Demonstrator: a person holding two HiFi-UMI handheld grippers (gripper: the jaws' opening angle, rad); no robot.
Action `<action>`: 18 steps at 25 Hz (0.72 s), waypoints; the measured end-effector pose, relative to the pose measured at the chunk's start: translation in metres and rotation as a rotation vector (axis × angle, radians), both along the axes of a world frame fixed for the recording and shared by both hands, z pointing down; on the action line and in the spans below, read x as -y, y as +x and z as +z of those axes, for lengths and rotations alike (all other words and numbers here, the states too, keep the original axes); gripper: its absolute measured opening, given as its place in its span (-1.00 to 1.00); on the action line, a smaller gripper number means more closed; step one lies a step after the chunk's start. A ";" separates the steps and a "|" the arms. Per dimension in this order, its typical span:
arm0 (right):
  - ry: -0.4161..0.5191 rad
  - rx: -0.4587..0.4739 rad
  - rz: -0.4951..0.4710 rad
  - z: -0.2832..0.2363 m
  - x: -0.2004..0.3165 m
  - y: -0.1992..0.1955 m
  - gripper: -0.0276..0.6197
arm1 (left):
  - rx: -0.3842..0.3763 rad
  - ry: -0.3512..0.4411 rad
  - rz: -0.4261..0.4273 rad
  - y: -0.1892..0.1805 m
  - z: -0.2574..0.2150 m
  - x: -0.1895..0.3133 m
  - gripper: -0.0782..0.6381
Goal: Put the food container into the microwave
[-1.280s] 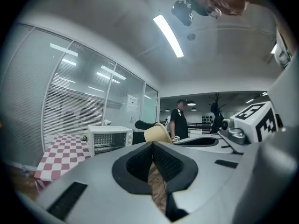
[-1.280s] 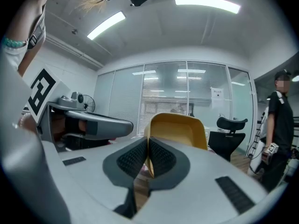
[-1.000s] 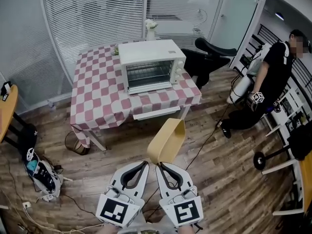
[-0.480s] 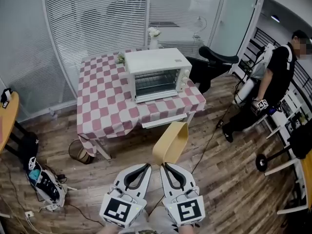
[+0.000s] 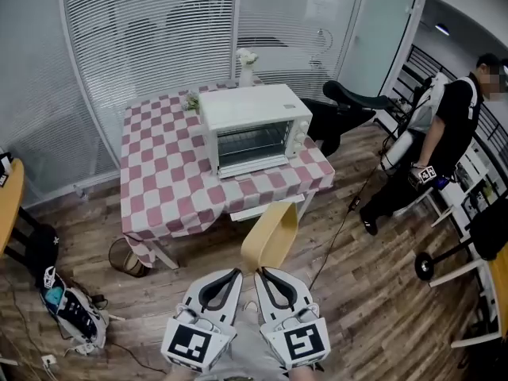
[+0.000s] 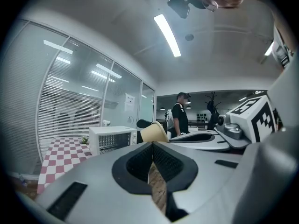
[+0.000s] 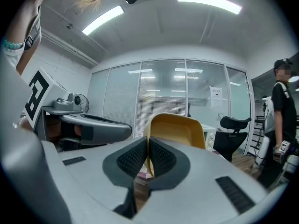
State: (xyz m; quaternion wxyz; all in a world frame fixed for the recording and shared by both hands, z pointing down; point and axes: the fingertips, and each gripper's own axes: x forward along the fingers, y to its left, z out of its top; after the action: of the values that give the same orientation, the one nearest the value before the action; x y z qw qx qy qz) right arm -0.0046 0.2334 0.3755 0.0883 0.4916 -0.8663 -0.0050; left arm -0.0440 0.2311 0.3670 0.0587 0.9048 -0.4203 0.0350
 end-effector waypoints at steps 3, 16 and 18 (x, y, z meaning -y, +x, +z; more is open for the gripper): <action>-0.003 0.006 0.001 0.001 0.024 0.004 -0.90 | -0.008 0.003 0.002 0.004 0.000 0.025 -0.75; -0.030 0.004 -0.056 -0.001 0.133 0.026 -0.90 | 0.008 0.013 -0.046 0.025 -0.010 0.132 -0.75; -0.035 0.002 -0.071 0.000 0.143 0.028 -0.90 | 0.010 0.005 -0.049 0.030 -0.008 0.140 -0.75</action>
State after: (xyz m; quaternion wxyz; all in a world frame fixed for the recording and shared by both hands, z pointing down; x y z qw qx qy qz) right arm 0.0238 0.0908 0.3751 0.0957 0.4590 -0.8832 0.0075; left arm -0.0140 0.0913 0.3586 0.0552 0.8943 -0.4425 0.0373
